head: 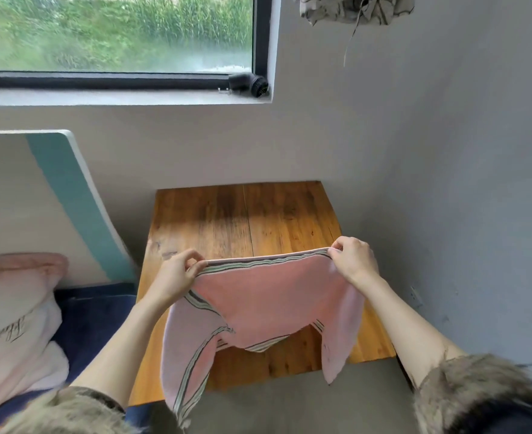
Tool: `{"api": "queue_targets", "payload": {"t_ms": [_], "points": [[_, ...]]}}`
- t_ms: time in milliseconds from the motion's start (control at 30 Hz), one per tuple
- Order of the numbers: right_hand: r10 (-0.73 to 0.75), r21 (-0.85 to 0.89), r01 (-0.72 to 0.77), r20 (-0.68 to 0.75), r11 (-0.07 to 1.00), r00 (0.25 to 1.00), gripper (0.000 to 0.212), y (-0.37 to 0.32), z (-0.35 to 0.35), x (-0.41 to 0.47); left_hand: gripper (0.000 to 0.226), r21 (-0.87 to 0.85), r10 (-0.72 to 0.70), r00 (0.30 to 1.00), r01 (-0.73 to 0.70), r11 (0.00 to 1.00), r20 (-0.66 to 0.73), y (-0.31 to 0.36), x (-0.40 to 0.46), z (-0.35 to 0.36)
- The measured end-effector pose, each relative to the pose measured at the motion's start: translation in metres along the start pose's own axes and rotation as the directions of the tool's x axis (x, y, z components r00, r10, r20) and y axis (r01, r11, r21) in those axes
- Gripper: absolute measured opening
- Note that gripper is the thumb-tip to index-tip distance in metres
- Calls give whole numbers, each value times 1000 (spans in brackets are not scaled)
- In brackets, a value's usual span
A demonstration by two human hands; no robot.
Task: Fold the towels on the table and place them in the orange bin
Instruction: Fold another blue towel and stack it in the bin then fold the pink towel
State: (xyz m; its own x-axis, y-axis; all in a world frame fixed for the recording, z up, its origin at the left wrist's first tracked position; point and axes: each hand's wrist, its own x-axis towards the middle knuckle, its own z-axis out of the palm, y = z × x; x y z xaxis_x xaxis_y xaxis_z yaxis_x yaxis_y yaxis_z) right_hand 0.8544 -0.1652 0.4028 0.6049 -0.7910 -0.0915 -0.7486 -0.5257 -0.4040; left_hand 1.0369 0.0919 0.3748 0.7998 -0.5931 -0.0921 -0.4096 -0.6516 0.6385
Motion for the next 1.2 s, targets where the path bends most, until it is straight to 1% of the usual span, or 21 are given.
{"api": "queue_targets", "payload": {"t_ms": [233, 367, 467, 567, 667, 767, 867, 967, 1033, 1100, 1133, 1200], "points": [[1, -30, 1, 74, 1000, 997, 18, -9, 42, 110, 13, 58, -88, 996, 87, 994, 14, -20, 105, 32], [5, -26, -1, 130, 1000, 992, 19, -8, 73, 174, 9, 106, -176, 984, 172, 979, 31, -31, 165, 57], [-10, -19, 13, 142, 1000, 990, 21, -6, 97, 216, 9, 129, -259, 965, 253, 959, 31, -37, 210, 74], [-49, -5, 50, 125, 999, 991, 26, -6, 120, 243, 14, 119, -299, 954, 298, 947, -7, -44, 242, 90], [-81, 23, 78, 133, 997, 988, 35, -9, 144, 251, 19, 81, -306, 952, 307, 948, -23, -53, 250, 107], [-149, 20, 148, 218, 989, 964, 38, -15, 177, 236, 18, 117, -245, 968, 238, 964, 53, -72, 228, 128], [-194, 8, 206, 376, 978, 906, 41, -25, 214, 201, 19, 177, -178, 965, 145, 973, 190, -102, 187, 151], [-209, -25, 251, 477, 968, 854, 48, -36, 248, 163, 30, 274, -121, 952, 41, 961, 281, -125, 152, 168], [-179, -58, 240, 504, 969, 845, 54, -42, 266, 140, 37, 346, -25, 955, -83, 935, 295, -133, 140, 174], [-138, -111, 228, 524, 967, 840, 58, -47, 279, 121, 42, 387, 68, 962, -170, 906, 264, -142, 134, 176], [-124, -136, 226, 523, 965, 843, 59, -49, 284, 113, 41, 386, 107, 962, -200, 900, 249, -145, 133, 177], [-96, -160, 203, 508, 966, 856, 61, -52, 291, 102, 25, 358, 172, 959, -246, 901, 226, -151, 131, 177]]}}
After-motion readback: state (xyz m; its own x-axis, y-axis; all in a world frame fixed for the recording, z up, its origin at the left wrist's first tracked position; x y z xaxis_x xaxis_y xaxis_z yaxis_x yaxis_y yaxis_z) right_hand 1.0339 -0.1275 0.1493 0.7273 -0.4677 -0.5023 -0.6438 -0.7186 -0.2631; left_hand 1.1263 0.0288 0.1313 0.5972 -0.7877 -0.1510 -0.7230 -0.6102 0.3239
